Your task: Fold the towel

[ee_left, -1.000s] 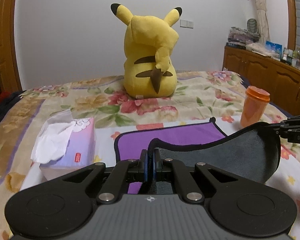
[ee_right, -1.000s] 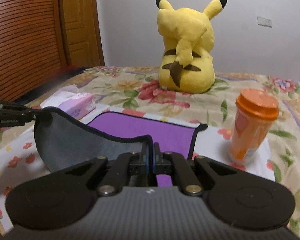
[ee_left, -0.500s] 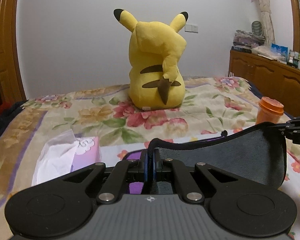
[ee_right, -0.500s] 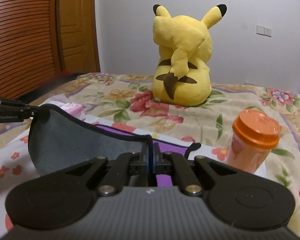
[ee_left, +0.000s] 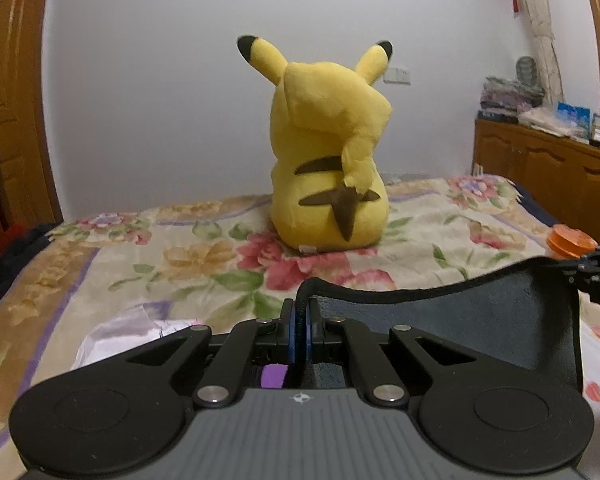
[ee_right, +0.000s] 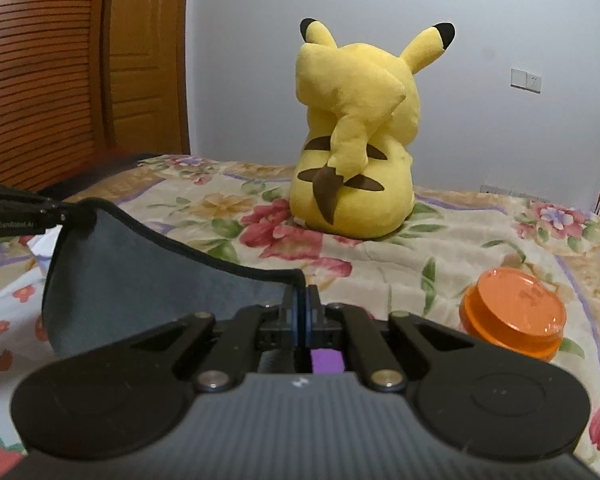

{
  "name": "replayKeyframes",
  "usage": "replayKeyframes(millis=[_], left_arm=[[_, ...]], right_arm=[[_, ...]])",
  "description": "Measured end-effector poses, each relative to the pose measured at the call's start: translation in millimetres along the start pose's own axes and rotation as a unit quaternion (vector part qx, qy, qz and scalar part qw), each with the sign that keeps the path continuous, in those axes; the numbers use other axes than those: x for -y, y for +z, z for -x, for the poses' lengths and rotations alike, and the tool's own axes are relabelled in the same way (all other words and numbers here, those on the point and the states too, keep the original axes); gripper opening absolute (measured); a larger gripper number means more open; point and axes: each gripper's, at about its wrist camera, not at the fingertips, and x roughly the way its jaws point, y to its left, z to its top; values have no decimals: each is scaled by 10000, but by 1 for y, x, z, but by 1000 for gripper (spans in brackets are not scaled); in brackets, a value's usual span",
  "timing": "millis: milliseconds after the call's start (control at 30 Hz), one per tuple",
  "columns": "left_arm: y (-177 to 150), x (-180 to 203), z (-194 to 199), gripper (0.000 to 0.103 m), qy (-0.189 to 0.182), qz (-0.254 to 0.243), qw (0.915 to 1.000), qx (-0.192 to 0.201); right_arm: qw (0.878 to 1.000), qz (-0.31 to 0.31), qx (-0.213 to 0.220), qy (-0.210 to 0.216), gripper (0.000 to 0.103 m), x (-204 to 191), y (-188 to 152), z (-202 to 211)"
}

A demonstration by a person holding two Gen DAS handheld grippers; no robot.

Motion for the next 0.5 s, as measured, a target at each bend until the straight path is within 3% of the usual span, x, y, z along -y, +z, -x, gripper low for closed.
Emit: replayKeyframes(millis=[500], left_arm=[[-12, -4, -45, 8, 300, 36, 9995, -132]], right_arm=[[9994, -79, 48, -335, 4, 9, -11, -38]])
